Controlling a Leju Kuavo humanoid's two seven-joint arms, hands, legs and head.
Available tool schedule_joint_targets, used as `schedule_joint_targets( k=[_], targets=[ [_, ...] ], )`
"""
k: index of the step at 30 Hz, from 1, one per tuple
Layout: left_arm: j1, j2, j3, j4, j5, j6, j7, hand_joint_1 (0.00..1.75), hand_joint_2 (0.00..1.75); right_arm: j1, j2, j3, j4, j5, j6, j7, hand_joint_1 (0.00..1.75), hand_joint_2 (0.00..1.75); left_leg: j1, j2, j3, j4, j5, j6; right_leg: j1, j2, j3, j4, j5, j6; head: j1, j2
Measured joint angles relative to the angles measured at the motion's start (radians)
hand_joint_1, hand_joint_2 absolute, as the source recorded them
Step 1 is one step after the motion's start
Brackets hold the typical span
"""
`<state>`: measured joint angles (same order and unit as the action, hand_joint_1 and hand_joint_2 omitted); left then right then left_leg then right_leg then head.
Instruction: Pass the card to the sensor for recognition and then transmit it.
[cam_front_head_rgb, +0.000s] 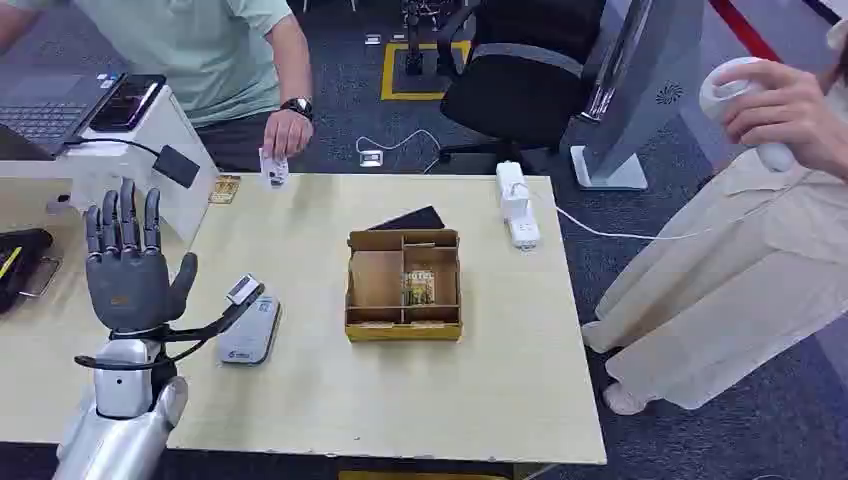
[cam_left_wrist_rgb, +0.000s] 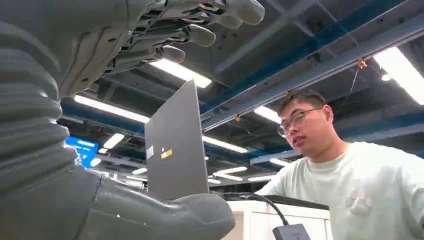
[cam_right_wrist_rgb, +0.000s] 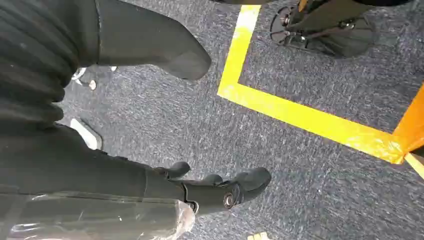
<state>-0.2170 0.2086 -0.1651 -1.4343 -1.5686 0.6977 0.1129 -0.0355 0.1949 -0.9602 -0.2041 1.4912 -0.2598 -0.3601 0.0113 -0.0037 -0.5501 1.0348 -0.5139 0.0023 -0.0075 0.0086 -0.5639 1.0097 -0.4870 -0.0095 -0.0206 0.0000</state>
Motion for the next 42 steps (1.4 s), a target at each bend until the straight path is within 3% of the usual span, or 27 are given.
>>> schedule_joint_targets(
  k=[7,13,19,21,23,26,30,34,36,42],
  targets=[
    [-0.014,0.040,-0.063,0.007,-0.001,0.000,0.044,0.00,1.75,-0.001,0.000,0.001,0.000,0.001,0.001,0.000,0.00,1.75,0.000,0.000,0.000,0.000,0.000,0.000,0.000,0.000,0.000,0.000,0.000,0.000,0.000,0.000],
    [-0.012,0.015,-0.072,0.038,0.069,0.000,-0.055,0.00,1.75,-0.001,0.000,0.001,0.001,0.001,0.001,0.000,0.00,1.75,0.000,0.000,0.000,0.000,0.000,0.000,0.000,0.000,0.000,0.000,0.000,0.000,0.000,0.000],
    [-0.010,0.003,-0.072,0.055,0.024,0.000,-0.064,0.00,1.75,-0.002,0.000,0.001,0.002,0.001,0.001,0.000,0.00,1.75,0.000,0.000,0.000,0.000,0.000,0.000,0.000,0.000,0.000,0.000,0.000,0.000,0.000,0.000],
    [-0.014,0.018,-0.078,0.056,0.008,0.000,-0.006,0.00,1.75,-0.002,0.000,0.001,0.002,0.001,0.001,0.000,0.00,1.75,0.000,0.000,0.000,0.000,0.000,0.000,0.000,0.000,0.000,0.000,0.000,0.000,0.000,0.000],
    [-0.033,0.078,-0.134,0.056,0.001,0.000,0.141,0.00,1.75,-0.002,0.000,0.001,0.002,0.001,0.001,0.000,0.00,1.75,0.001,0.001,0.000,0.000,0.000,0.000,0.000,0.001,-0.001,0.000,0.001,-0.001,0.000,0.000],
    [-0.081,0.151,-0.234,0.060,0.000,0.000,0.264,0.00,1.75,-0.003,0.000,0.001,0.004,0.001,0.001,0.000,0.00,1.75,0.001,0.000,-0.001,0.000,0.002,-0.002,0.001,0.000,-0.001,0.000,0.001,-0.001,0.000,0.000],
    [-0.120,0.214,-0.332,0.065,-0.001,0.000,0.300,0.00,1.75,-0.005,0.000,0.001,0.005,0.001,0.001,0.000,0.00,1.75,0.001,0.000,-0.001,0.000,0.002,-0.003,0.001,0.000,-0.001,0.000,0.001,-0.001,0.000,0.000],
    [-0.182,0.275,-0.443,0.075,-0.001,0.000,0.447,0.00,1.75,-0.005,0.000,0.001,0.006,-0.001,0.000,0.000,0.00,1.75,0.001,0.000,-0.001,0.000,0.002,-0.003,0.001,0.000,-0.001,0.000,0.001,-0.001,0.000,0.000],
    [-0.204,0.293,-0.495,0.076,-0.001,0.000,0.488,0.00,1.75,-0.005,0.000,0.001,0.006,-0.001,0.000,0.000,0.00,1.75,0.001,0.000,-0.001,0.000,0.002,-0.003,0.001,0.000,-0.001,0.000,0.001,-0.001,0.000,0.000],
    [-0.229,0.311,-0.575,0.077,-0.002,0.000,0.513,0.00,1.75,-0.006,0.000,0.001,0.007,-0.001,-0.001,0.000,0.00,1.75,0.001,0.000,-0.001,0.000,0.002,-0.003,0.001,0.000,-0.001,0.000,0.001,-0.001,0.000,0.000]
  ],
)
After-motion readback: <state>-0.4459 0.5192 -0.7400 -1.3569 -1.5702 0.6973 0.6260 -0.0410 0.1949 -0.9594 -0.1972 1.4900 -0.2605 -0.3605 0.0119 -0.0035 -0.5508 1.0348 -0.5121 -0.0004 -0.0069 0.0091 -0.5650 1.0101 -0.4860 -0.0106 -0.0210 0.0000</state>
